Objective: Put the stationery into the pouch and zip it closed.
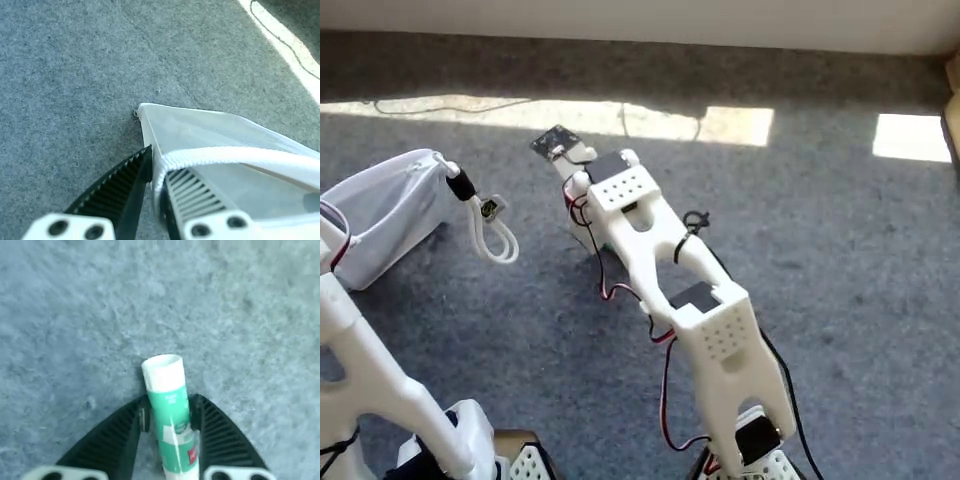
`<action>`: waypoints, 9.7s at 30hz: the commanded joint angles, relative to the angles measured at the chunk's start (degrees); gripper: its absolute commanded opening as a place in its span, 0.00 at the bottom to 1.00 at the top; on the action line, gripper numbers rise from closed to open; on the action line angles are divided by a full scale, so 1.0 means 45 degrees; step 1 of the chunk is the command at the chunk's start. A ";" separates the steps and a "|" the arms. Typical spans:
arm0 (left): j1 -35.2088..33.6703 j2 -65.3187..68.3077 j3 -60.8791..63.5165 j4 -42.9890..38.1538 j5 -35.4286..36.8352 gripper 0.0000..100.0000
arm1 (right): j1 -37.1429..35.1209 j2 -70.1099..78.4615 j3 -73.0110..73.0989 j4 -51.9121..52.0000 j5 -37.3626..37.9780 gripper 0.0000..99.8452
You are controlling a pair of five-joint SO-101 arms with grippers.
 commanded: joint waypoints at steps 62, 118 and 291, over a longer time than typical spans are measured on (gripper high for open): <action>1.0755 -0.0010 -0.2549 -0.0332 0.0254 0.01 | 0.0850 -1.2669 -0.0381 0.5832 -0.1993 0.00; 1.0247 0.1416 -0.2022 0.0567 -0.0313 0.01 | -0.0615 -1.9643 1.4252 -1.2747 -0.5118 0.01; 1.4994 0.0264 -0.4444 0.0625 -0.6955 0.30 | 0.0674 -3.0505 1.8979 -0.0107 -0.1719 0.00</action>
